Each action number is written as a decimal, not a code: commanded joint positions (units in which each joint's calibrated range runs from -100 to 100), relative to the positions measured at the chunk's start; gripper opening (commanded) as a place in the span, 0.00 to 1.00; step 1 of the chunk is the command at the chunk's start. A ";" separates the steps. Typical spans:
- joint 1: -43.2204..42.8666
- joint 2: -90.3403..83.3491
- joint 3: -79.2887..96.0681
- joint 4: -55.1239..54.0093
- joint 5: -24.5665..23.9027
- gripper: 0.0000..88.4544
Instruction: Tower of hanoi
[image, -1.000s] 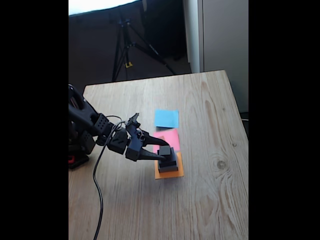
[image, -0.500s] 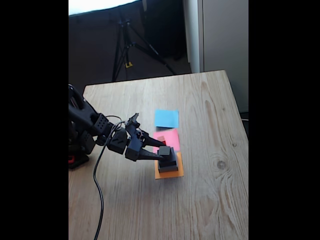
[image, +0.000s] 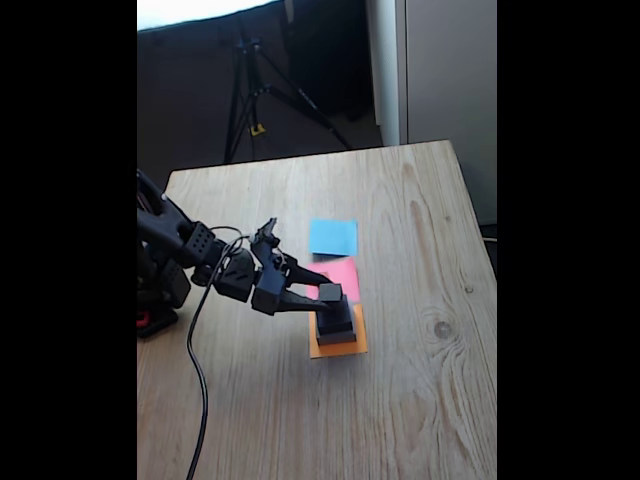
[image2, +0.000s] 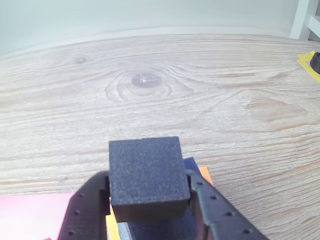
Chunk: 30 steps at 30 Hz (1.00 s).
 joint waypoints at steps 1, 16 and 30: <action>-1.46 -7.68 -1.36 6.11 -2.56 0.07; -5.47 -26.15 -32.36 67.78 -5.07 0.06; -14.58 -26.75 -74.54 113.03 -3.23 0.06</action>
